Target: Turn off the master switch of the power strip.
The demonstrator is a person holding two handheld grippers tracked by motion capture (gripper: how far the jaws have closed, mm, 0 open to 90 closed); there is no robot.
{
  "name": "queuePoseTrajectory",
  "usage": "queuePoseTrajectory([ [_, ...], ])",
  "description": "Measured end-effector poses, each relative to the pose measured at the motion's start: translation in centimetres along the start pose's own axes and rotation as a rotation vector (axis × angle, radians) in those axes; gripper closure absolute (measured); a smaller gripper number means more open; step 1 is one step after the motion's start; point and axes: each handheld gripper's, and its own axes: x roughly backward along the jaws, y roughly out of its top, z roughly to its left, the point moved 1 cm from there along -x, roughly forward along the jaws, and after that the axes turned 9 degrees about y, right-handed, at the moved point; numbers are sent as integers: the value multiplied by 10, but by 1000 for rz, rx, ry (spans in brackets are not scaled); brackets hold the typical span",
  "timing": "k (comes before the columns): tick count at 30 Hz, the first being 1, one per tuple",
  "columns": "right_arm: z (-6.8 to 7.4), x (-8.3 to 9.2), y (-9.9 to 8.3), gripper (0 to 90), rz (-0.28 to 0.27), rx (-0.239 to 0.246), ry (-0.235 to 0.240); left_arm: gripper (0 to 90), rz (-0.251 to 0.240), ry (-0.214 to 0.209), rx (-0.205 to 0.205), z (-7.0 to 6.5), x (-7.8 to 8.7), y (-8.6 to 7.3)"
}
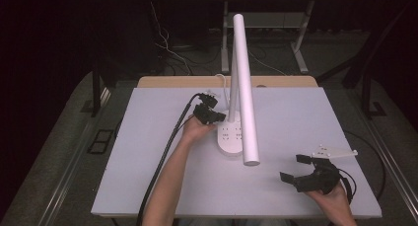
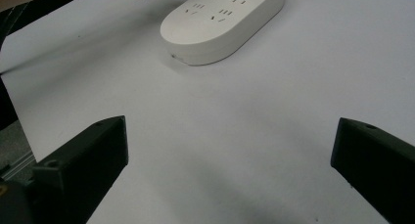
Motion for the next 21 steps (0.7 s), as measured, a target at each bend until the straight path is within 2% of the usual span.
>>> queuePoseTrajectory([
  [3, 0, 1, 0, 0, -4, 6, -1, 900, 3, 6, -3, -1, 1, 0],
  [4, 0, 1, 0, 0, -5, 8, -2, 900, -5, 7, 10, -2, 0, -1],
  [5, 0, 1, 0, 0, -5, 7, -1, 900, 15, 7, -4, 0, 0, -1],
  [6, 0, 1, 0, 0, -3, 4, 0, 900, 13, 7, 6, 0, 0, -2],
  [7, 0, 1, 0, 0, -4, 3, 0, 900, -10, 5, 41, -1, -2, -2],
  [9, 0, 1, 0, 0, -5, 7, -1, 900, 13, 7, 7, 1, 0, -1],
  [13, 1, 0, 0, 0, -3, 7, 0, 900, 12, 17, 1, -1, 1, -1],
  [18, 0, 1, 0, 0, -2, 9, 1, 900, -18, 16, 28, -3, 0, -2],
  [19, 0, 0, 1, 0, -3, 5, 0, 900, -15, 16, 24, -3, 0, -2],
  [20, 0, 0, 1, 0, -3, 4, -2, 900, 1, 14, -4, -1, 1, -2],
  [21, 0, 0, 1, 0, -2, 2, -3, 900, -18, 7, 11, 0, 3, -1],
])
